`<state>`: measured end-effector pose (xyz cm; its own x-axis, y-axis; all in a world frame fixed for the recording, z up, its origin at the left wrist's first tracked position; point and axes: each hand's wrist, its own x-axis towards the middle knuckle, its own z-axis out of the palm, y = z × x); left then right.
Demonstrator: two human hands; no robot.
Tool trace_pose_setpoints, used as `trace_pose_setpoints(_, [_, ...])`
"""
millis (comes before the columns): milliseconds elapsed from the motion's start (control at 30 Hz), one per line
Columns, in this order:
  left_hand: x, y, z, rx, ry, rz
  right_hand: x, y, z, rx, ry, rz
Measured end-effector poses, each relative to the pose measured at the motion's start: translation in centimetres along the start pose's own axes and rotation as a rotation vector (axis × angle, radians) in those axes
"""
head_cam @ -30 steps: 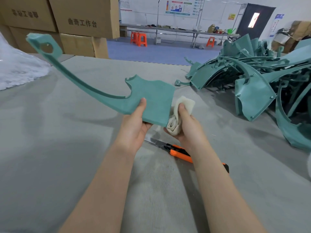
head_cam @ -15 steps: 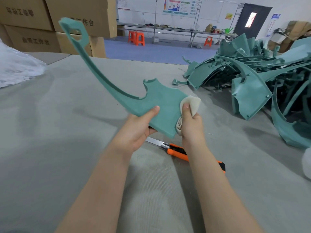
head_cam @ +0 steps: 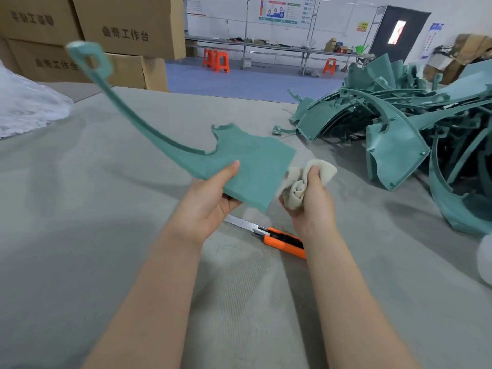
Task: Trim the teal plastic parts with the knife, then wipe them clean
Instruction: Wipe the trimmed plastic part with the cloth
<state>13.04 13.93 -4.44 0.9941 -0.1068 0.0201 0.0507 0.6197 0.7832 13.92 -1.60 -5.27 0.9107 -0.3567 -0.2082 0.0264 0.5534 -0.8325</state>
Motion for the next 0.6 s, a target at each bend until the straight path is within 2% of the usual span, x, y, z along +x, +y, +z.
trace_pose_setpoints(100, [0.3, 0.2, -0.1, -0.167, 0.115, 0.002, -0.2, -0.5, -0.2, 0.193, -0.04, 0.111])
trace_pose_setpoints(200, [0.4, 0.2, -0.2, -0.201, 0.174, 0.018, -0.4, -0.8, -0.1, 0.182, -0.173, 0.163])
trace_pose_setpoints(367, [0.5, -0.1, -0.3, -0.087, 0.263, 0.094, -0.9, -1.4, -0.1, 0.23, -0.295, 0.137])
trace_pose_setpoints(467, [0.4, -0.5, -0.3, 0.077, 0.293, 0.128, -1.8, -1.8, 0.1, 0.269, -0.447, 0.142])
trace_pose_setpoints(533, [0.4, -0.9, -0.2, 0.149, 0.295, 0.124, -2.3, -1.6, 0.7, 0.19, -0.469, 0.097])
trace_pose_setpoints(600, [0.4, -1.0, 0.1, 0.192, 0.274, 0.109, -2.6, -1.0, 1.4, -0.113, -0.365, -0.078])
